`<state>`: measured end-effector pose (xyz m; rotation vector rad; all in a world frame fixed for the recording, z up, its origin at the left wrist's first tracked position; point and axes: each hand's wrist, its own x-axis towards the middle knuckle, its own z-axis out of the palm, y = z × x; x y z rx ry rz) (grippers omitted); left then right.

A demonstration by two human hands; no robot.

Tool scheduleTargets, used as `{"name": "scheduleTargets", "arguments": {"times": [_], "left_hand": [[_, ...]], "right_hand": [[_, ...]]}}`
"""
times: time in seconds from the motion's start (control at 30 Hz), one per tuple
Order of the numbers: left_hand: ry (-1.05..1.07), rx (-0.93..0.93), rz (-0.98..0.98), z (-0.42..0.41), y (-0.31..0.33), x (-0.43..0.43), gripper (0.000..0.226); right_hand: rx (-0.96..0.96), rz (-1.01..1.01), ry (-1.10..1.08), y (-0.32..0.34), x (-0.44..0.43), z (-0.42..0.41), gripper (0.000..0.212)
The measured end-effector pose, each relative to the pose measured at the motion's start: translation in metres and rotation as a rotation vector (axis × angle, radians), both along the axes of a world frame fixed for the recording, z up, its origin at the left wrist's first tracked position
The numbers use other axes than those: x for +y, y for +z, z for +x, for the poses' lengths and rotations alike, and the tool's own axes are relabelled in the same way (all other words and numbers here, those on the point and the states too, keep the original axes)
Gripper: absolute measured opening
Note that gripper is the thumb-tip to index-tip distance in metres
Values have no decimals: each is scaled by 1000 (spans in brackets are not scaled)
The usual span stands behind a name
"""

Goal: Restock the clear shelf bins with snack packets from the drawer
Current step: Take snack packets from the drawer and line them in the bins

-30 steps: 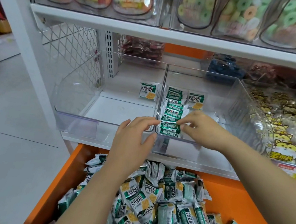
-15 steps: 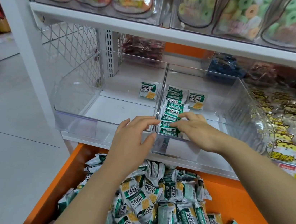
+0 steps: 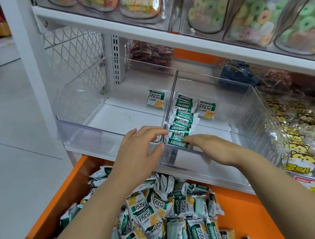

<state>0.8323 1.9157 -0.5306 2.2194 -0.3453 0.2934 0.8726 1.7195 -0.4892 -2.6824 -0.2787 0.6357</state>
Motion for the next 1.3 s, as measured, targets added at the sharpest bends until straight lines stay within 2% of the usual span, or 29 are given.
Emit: {"name": "scheduleTargets", "arguments": {"times": [0.13, 0.3, 0.6, 0.7, 0.83, 0.97, 1.07, 1.23, 1.3], "left_hand": [[0, 0, -3, 0, 0, 1, 28], [-6, -4, 4, 0, -1, 1, 28], [-22, -9, 25, 1, -1, 2, 28], [-33, -8, 33, 0, -1, 4, 27], [-39, -6, 17, 0, -1, 4, 27], [-33, -7, 5, 0, -2, 4, 27], [-33, -11, 17, 0, -3, 3, 28], [-26, -48, 13, 2, -3, 2, 29], [-14, -82, 14, 0, -5, 0, 29]], "right_hand": [[-124, 99, -18, 10, -6, -5, 42], [-19, 77, -16, 15, 7, -9, 36], [-23, -20, 55, 4, 20, 0, 25], [-18, -50, 70, 8, 13, 0, 36], [-181, -60, 117, 11, 12, -3, 42], [-18, 42, 70, -2, 20, -6, 51], [12, 117, 11, -6, 17, 2, 50], [-48, 133, -7, -13, 18, 5, 39], [-206, 121, 10, -13, 16, -6, 40]]}}
